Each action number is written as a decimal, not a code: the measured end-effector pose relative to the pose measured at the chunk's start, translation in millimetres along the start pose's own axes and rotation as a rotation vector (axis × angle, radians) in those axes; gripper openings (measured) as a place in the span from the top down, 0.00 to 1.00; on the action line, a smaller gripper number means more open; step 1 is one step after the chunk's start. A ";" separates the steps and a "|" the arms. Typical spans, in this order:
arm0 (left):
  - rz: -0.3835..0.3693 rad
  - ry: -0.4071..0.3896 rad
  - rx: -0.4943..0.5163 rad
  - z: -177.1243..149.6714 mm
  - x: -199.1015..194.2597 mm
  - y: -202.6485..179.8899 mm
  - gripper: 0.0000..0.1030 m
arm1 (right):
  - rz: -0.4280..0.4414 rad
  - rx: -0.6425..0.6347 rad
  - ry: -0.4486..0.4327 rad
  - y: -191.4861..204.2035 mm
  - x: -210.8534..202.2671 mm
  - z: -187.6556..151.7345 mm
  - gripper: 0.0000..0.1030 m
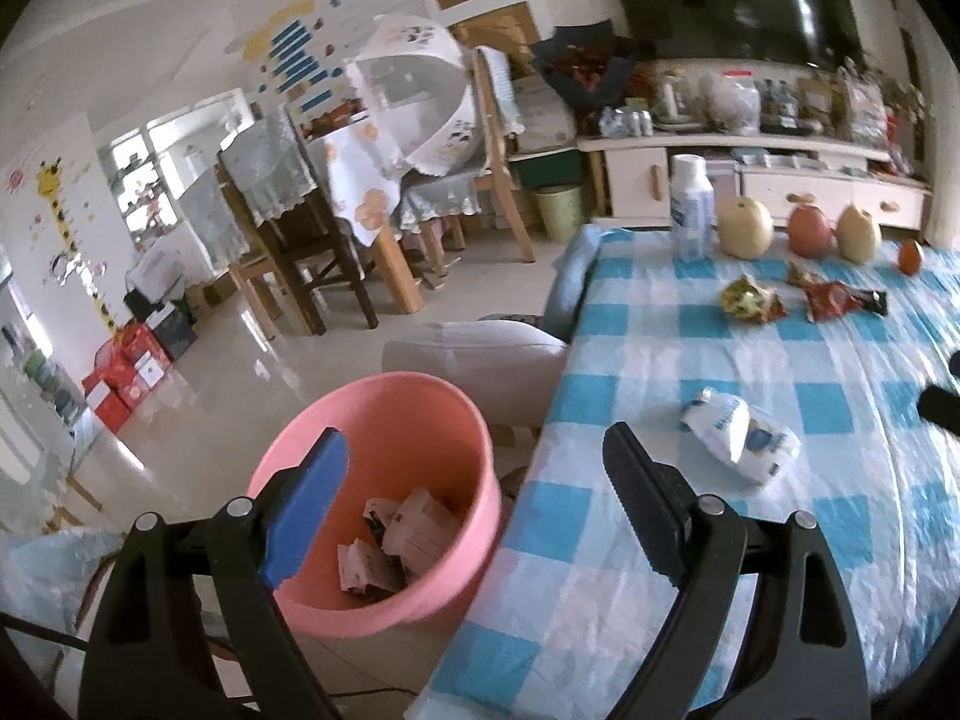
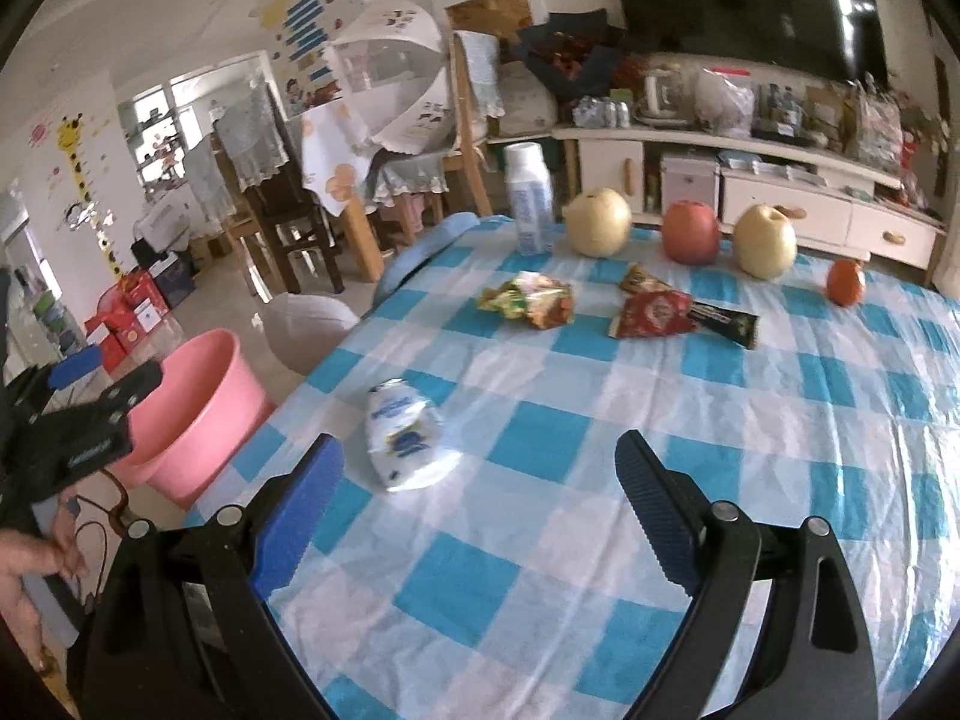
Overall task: Collect trash
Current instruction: 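Move both tools back toward the snack bag and coffee bar on the table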
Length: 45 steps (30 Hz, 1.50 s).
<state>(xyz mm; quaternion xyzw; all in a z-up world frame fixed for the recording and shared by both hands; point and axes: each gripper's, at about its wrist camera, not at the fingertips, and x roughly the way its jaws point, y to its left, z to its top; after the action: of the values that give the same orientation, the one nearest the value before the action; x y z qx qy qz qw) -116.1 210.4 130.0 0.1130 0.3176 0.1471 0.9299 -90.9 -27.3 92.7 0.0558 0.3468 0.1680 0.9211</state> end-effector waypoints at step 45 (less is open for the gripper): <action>-0.435 0.211 -0.154 112.8 208.9 -205.3 0.36 | -0.061 0.088 0.171 -171.0 191.3 92.5 0.21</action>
<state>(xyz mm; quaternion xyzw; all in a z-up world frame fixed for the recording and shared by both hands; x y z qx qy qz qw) 153.4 78.2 38.4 -0.0451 0.4173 -0.0216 0.9074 150.7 -119.7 6.3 0.0714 0.4326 0.1286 0.8895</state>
